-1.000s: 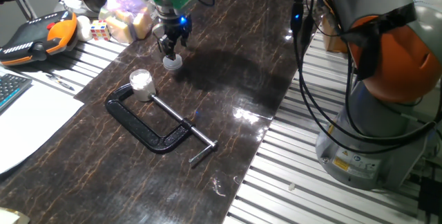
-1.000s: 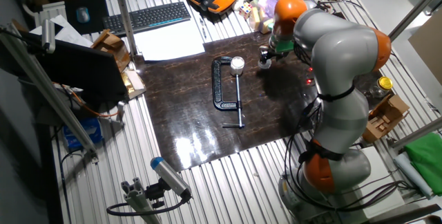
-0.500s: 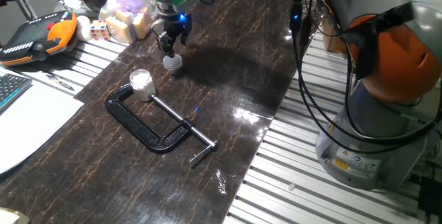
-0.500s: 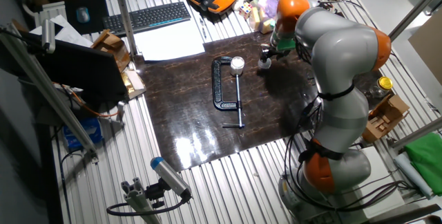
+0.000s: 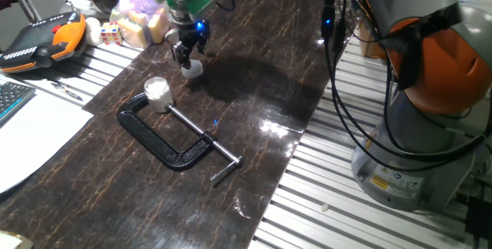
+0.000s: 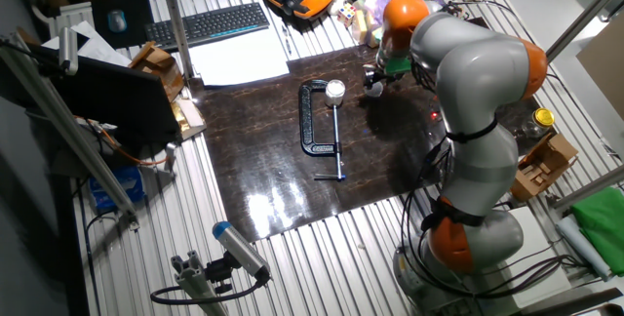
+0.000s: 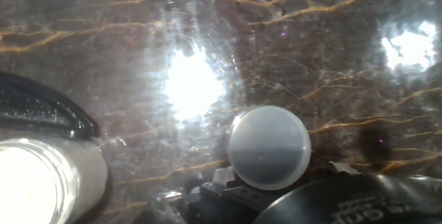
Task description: Screw the lid onto the jar
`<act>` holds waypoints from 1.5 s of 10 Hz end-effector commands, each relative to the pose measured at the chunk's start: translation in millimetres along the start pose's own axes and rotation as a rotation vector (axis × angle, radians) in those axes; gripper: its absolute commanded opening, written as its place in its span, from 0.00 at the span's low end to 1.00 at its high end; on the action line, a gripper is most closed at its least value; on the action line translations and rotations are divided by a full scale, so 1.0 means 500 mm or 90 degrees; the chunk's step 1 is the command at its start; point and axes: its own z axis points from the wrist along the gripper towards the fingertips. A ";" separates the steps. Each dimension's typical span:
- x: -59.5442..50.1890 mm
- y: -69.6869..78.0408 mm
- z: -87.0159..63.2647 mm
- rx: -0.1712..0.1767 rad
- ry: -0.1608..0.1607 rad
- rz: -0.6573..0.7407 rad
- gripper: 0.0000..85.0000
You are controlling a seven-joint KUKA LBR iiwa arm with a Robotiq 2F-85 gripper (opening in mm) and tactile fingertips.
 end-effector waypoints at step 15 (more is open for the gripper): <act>-0.019 0.001 0.082 -0.035 0.011 0.004 1.00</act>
